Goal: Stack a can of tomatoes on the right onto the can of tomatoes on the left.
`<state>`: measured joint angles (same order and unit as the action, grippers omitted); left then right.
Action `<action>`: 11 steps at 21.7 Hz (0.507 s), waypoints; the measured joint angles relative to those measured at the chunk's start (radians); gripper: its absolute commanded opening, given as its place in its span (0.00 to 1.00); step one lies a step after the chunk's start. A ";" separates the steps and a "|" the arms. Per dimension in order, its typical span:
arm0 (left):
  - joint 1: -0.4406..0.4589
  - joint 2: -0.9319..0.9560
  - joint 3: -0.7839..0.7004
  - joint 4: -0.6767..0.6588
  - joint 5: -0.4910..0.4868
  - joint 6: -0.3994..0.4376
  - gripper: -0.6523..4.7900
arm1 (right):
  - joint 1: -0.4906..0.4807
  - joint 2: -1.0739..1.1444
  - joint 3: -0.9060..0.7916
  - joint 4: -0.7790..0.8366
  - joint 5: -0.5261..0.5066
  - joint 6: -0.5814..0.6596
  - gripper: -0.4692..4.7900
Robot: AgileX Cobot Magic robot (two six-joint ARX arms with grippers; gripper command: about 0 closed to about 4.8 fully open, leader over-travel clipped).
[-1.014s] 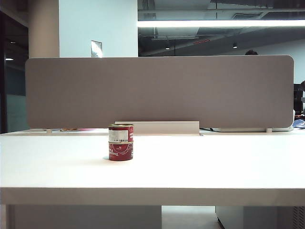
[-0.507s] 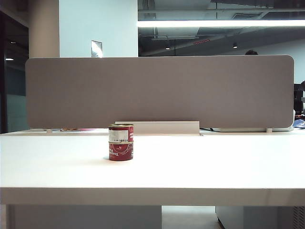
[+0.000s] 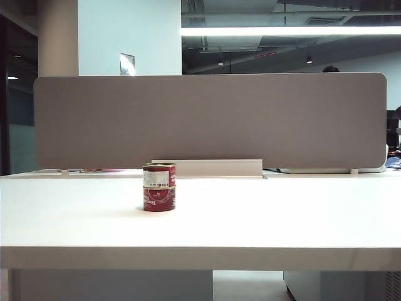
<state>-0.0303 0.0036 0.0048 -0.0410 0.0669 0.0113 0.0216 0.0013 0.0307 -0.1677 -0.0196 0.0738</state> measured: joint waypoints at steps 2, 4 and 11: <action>0.000 0.000 0.000 0.000 0.000 0.000 0.11 | 0.000 0.000 0.000 0.000 0.000 -0.014 0.08; 0.000 0.000 0.000 0.000 0.000 0.000 0.11 | 0.000 0.000 0.000 0.000 0.013 -0.028 0.08; 0.000 0.000 0.000 0.000 0.000 0.000 0.11 | 0.000 0.000 -0.016 0.007 0.069 -0.031 0.08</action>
<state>-0.0303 0.0036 0.0048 -0.0410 0.0669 0.0113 0.0216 0.0013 0.0143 -0.1604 0.0494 0.0433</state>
